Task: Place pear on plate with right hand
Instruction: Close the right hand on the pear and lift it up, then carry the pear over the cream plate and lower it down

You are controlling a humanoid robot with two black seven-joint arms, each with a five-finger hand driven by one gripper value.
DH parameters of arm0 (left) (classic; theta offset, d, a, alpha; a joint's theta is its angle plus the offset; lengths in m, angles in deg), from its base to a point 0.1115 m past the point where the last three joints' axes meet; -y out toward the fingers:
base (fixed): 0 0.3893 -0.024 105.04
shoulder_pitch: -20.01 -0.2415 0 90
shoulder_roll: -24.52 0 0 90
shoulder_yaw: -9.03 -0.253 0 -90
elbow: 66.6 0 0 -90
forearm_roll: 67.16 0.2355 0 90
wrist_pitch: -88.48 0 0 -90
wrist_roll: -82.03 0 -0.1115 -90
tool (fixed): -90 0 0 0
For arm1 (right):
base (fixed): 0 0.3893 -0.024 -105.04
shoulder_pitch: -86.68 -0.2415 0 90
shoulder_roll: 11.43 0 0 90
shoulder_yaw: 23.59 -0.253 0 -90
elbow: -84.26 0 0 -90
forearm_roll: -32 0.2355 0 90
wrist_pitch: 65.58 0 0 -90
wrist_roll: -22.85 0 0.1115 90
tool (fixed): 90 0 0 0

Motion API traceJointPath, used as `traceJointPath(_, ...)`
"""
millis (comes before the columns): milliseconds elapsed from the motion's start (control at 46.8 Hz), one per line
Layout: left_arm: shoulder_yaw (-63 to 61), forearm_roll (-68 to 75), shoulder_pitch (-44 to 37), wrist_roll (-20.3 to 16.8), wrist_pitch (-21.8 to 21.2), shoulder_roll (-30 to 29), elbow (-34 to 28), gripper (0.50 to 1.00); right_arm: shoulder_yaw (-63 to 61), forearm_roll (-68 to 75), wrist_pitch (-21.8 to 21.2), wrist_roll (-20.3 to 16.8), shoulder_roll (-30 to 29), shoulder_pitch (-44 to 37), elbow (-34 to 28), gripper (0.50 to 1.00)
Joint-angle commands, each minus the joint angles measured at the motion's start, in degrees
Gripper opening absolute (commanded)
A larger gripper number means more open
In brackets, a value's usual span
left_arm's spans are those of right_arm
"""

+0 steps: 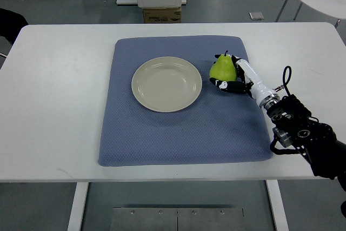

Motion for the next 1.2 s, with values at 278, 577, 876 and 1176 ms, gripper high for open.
traceJointPath(278, 0.00, 0.00, 0.00, 0.00, 0.00, 0.00, 0.00, 1.000, -1.26, 1.79, 0.00, 0.00, 0.10, -5.48, -0.35, 0.500)
traceJointPath(577, 0.00, 0.00, 0.00, 0.00, 0.00, 0.00, 0.00, 1.000, -1.08, 1.88, -1.05, 0.00, -0.34, -9.00, -0.62, 0.500)
traceJointPath(876, 0.00, 0.00, 0.00, 0.00, 0.00, 0.00, 0.00, 1.000, -0.47, 1.79, -2.28, 0.00, -3.24, -10.67, -1.23, 0.500)
traceJointPath(1176, 0.00, 0.00, 0.00, 0.00, 0.00, 0.00, 0.00, 1.000, 1.20, 1.79, -4.30, 0.00, -4.38, -10.58, -2.99, 0.500)
